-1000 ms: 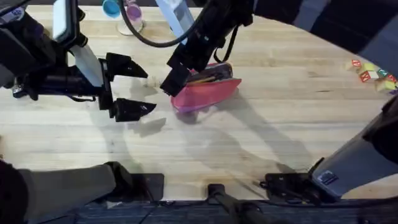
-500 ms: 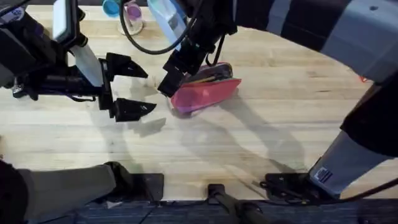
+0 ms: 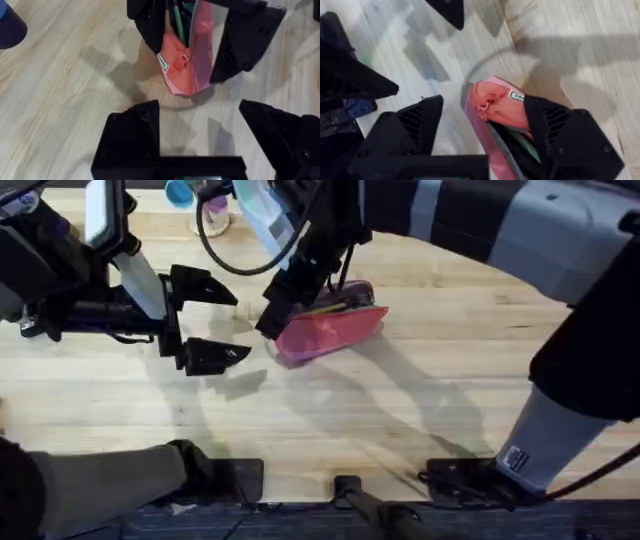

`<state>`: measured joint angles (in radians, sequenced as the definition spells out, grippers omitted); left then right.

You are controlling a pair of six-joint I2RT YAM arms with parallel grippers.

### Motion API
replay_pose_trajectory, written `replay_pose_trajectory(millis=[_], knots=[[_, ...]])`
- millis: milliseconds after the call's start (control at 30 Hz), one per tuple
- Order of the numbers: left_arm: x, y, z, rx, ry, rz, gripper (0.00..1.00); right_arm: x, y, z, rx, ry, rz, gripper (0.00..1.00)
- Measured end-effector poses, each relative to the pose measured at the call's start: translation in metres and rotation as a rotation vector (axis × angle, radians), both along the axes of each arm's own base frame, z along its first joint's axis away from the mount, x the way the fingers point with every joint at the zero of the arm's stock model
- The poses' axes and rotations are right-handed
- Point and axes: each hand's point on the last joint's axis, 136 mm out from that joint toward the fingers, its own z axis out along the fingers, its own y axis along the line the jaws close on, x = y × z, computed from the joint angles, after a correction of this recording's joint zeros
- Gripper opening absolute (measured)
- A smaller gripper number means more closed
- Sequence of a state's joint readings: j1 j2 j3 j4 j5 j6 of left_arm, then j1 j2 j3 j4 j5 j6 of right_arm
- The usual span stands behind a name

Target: Unzip the bag, pick up the pens from the table one at a time and place them inside, then zip the bag closed.

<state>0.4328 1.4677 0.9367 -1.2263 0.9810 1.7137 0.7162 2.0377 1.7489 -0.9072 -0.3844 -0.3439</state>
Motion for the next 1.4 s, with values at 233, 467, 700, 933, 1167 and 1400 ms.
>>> replay_pose_trajectory(millis=[233, 467, 700, 933, 1167, 1400], knots=[[0.0, 0.0, 0.0, 0.0, 0.0, 0.0, 0.995, -0.0013, -0.0016, -0.0008, -0.008, 0.006, -0.001, 0.7], [0.0, 0.0, 0.0, 0.0, 0.0, 0.0, 0.995, -0.0013, -0.0018, -0.0009, -0.009, 0.005, -0.001, 0.543], [0.0, 0.0, 0.0, 0.0, 0.0, 0.0, 0.995, -0.0003, -0.001, -0.0005, -0.005, 0.001, -0.001, 0.355], [0.0, 0.0, 0.0, 0.0, 0.0, 0.0, 0.995, -0.0005, -0.0005, -0.0004, -0.004, 0.001, 0.0, 0.133], [0.0, 0.0, 0.0, 0.0, 0.0, 0.0, 0.995, -0.0006, -0.0002, -0.0003, -0.003, 0.001, 0.001, 0.04], [0.0, 0.0, 0.0, 0.0, 0.0, 0.0, 0.995, -0.0002, 0.0002, -0.0001, -0.001, -0.001, 0.0, 0.031]])
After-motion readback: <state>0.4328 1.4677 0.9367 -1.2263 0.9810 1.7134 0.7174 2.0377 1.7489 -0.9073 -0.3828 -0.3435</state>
